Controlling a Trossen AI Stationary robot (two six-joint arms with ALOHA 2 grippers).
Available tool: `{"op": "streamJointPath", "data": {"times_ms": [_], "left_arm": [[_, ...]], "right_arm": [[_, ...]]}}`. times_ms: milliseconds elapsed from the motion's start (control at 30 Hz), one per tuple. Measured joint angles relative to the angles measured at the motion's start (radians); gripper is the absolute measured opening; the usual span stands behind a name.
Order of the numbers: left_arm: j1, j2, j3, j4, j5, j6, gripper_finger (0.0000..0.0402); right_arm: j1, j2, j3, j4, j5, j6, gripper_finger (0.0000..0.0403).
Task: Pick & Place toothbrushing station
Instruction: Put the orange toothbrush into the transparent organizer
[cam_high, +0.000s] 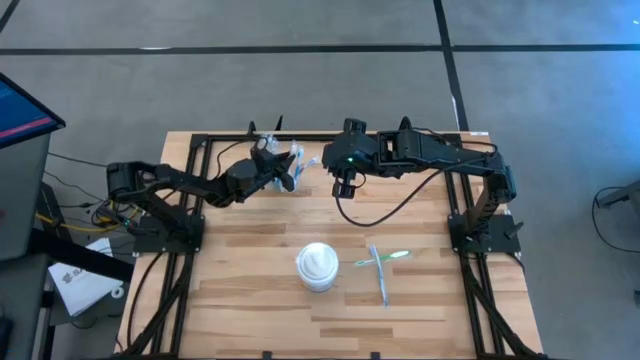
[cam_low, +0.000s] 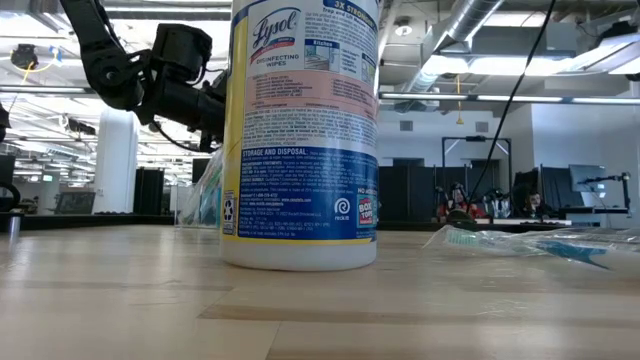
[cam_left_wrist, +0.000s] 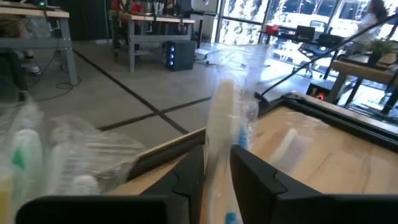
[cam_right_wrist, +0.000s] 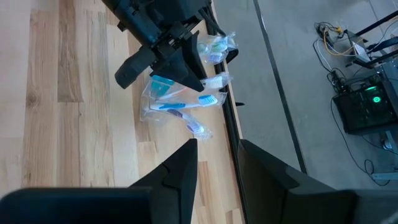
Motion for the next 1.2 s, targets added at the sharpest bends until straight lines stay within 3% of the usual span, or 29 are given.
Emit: {"op": "streamJointPath", "data": {"times_ms": [400,1200], "left_arm": [[0.0,0.0,0.0,-0.133,-0.009,-0.039,0.001],[-0.003,-0.03,-0.001,-0.15,-0.006,-0.046,0.0096]], "right_arm": [[0.0,0.0,0.0,0.007,0.0,0.0,0.0107],[0.0,0.0,0.0,0.013,0.0,0.001,0.0107]]}}
